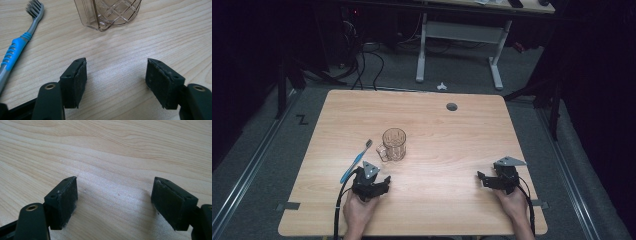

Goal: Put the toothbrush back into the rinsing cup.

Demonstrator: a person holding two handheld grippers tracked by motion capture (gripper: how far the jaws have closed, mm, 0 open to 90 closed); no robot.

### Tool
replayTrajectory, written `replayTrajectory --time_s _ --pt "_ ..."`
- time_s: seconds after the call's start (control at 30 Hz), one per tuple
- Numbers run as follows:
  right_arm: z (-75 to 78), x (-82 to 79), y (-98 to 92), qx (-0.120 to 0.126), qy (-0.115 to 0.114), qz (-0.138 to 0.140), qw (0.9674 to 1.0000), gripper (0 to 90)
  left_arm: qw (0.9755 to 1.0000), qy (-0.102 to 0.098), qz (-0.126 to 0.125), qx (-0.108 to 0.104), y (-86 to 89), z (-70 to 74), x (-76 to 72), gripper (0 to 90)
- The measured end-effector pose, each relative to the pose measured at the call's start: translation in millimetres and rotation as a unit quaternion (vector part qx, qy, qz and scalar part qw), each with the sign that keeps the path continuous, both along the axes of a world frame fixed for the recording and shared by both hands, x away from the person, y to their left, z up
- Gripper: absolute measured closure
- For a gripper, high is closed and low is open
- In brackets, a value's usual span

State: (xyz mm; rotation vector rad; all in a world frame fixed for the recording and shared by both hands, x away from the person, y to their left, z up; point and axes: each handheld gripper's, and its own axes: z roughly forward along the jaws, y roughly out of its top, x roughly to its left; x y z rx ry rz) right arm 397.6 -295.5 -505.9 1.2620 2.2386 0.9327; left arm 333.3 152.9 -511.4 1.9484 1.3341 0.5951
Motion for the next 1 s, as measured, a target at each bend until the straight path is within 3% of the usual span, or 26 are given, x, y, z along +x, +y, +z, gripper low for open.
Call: replayTrajectory --time_s 1.0 --pt "0.1 -0.5 -0.1 0.001 0.001 -0.004 1.0000 21.3 0.9999 0.002 -0.011 0.002 0.4 0.0 1.4 30.7"
